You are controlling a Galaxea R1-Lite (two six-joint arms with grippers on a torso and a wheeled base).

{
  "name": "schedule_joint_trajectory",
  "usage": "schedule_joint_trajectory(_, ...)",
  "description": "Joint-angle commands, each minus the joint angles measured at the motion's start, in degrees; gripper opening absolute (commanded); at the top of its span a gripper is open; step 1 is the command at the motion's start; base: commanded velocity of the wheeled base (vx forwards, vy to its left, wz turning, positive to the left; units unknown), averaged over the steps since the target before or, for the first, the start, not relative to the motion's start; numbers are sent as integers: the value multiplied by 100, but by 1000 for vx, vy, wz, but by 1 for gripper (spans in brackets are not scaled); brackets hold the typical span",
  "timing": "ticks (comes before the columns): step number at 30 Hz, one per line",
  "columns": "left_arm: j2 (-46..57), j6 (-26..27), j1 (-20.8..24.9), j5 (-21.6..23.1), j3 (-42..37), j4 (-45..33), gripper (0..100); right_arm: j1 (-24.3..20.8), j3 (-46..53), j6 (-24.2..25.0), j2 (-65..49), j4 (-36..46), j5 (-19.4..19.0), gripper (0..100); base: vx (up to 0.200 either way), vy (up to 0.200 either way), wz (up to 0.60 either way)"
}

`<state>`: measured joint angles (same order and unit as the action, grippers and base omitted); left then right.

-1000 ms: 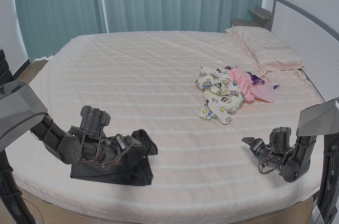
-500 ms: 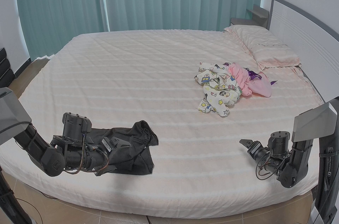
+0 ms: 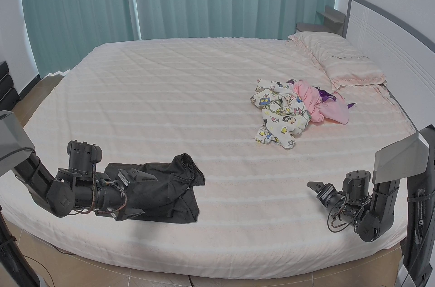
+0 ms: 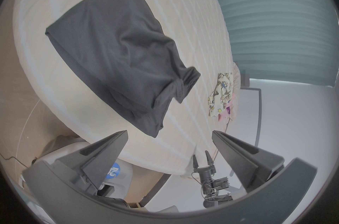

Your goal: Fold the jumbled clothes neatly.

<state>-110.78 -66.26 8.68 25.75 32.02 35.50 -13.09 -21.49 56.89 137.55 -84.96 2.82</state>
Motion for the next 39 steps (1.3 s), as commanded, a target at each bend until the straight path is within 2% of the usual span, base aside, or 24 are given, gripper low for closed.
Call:
schedule_joint_trajectory(1, -14, -10, -235, 159, 32, -8, 100, 0, -4, 6, -26, -12, 8, 100, 0, 200, 0)
schedule_joint_trajectory(17, -41, -10, -244, 185, 49, 1, 100, -115, -13, -12, -184, 5, 105, 100, 0, 200, 0)
schedule_joint_trajectory(22, -58, -10, -244, 185, 76, 1, 100, -475, -101, -56, -633, 208, 114, 100, 0, 200, 0)
schedule_joint_trajectory(24, -49, -10, -244, 185, 58, 1, 100, -888, -488, -73, -747, 823, 131, 100, 0, 200, 0)
schedule_joint_trajectory(25, -41, -1, -244, 185, 49, 1, 100, -950, -575, -73, -764, 972, 140, 100, 0, 200, 0)
schedule_joint_trajectory(27, -32, -10, -244, 185, 23, 1, 100, -1248, -1059, -73, -879, 1842, 439, 100, 0, 200, 0)
schedule_joint_trajectory(30, -49, 25, -235, 159, 23, 10, 100, -1591, -1604, -117, -975, 2730, 887, 100, 0, 200, 0)
schedule_joint_trajectory(32, -58, 43, -218, 124, 23, 10, 100, -1723, -1859, -258, -993, 3205, 975, 100, 0, 100, 0)
schedule_joint_trajectory(34, -58, 51, -218, 124, 23, 10, 100, -1784, -2149, -600, -923, 3591, 1028, 100, 0, 0, 0)
schedule_joint_trajectory(39, -67, 51, -200, 9, -3, 10, 100, -1899, -2738, -1049, -685, 4004, 1133, 100, 0, 0, 0)
